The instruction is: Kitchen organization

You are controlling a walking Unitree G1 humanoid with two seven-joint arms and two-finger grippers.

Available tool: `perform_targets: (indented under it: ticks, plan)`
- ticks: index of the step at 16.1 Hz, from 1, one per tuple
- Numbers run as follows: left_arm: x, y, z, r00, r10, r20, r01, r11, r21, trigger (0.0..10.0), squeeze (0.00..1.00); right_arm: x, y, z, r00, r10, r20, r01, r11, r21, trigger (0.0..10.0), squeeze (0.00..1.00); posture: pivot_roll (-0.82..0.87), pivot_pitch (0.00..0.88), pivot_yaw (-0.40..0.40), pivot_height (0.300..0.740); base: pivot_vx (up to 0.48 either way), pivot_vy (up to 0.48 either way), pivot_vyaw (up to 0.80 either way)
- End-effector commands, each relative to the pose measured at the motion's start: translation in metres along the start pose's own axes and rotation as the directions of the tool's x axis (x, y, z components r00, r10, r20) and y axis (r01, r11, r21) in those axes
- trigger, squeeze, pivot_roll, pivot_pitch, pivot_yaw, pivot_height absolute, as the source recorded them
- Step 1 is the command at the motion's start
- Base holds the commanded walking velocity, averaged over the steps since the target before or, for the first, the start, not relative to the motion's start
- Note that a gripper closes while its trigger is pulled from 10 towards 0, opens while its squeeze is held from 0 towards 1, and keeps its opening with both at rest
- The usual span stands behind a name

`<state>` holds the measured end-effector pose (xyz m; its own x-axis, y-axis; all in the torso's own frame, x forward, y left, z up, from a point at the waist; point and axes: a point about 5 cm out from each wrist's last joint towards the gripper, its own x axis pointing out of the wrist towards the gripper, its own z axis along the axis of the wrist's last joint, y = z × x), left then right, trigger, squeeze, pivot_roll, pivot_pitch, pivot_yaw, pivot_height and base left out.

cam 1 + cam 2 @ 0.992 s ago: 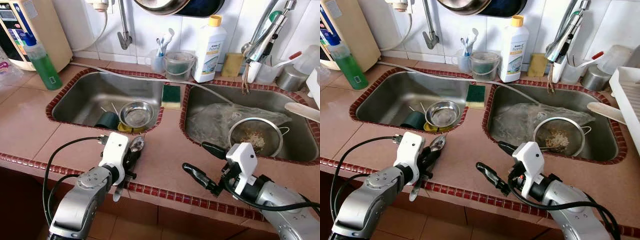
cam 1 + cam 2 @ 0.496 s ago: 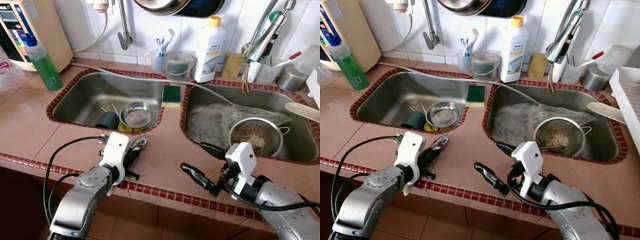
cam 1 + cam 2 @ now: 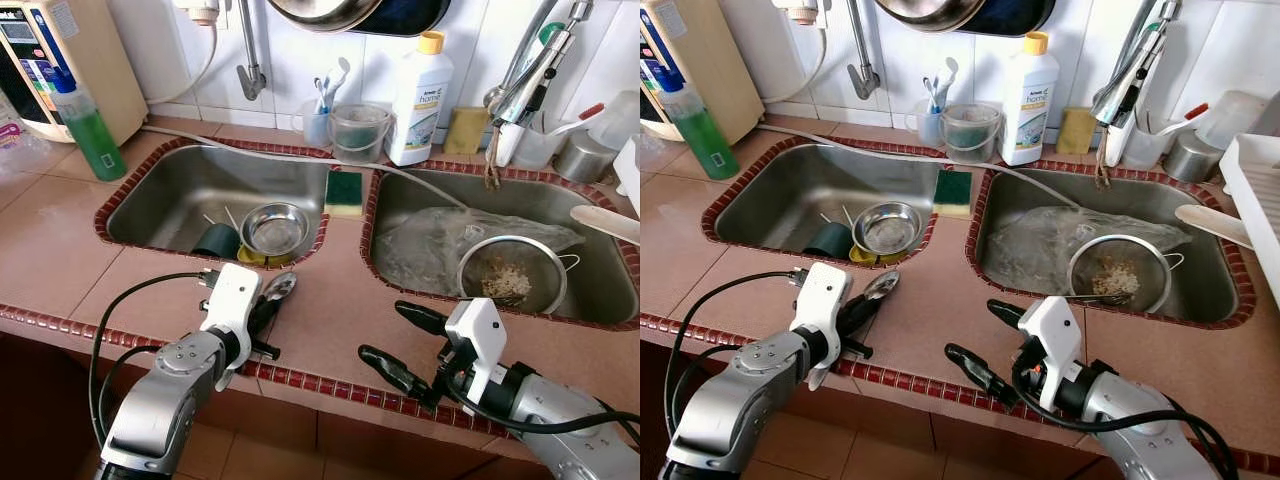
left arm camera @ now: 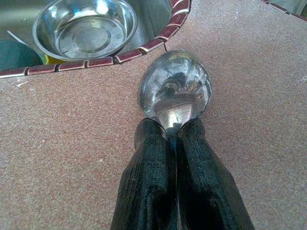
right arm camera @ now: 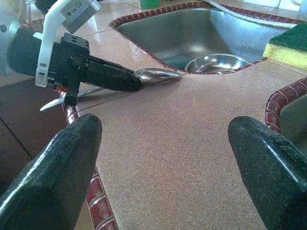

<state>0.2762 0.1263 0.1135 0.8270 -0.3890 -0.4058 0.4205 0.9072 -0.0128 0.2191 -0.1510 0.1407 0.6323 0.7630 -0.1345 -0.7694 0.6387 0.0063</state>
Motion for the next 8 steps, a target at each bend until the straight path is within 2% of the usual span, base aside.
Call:
perform_targets:
  ticks: [1,5,8]
  plan:
    - [0.003,-0.004,-0.002,0.999,-0.034,-0.016,0.034,0.999,-0.012,0.0,0.0,0.001,0.004,0.006,1.0,0.019,0.011,-0.019,1.0,-0.02,10.0,0.0,-0.22,0.087,0.052,0.74,0.0,0.0,0.0]
    - [0.002,-0.003,0.018,0.997,-0.054,0.049,0.055,0.998,-0.031,0.0,0.0,0.003,0.004,0.006,1.0,0.015,0.021,-0.015,1.0,-0.016,10.0,0.0,-0.22,0.087,0.057,0.74,0.0,0.0,0.0]
    - [0.001,-0.002,0.036,0.993,-0.074,0.09,0.076,0.997,-0.013,0.0,0.0,0.004,0.004,0.006,1.0,0.014,0.023,-0.014,1.0,-0.012,10.0,0.0,-0.21,0.087,0.061,0.74,0.0,0.0,0.0]
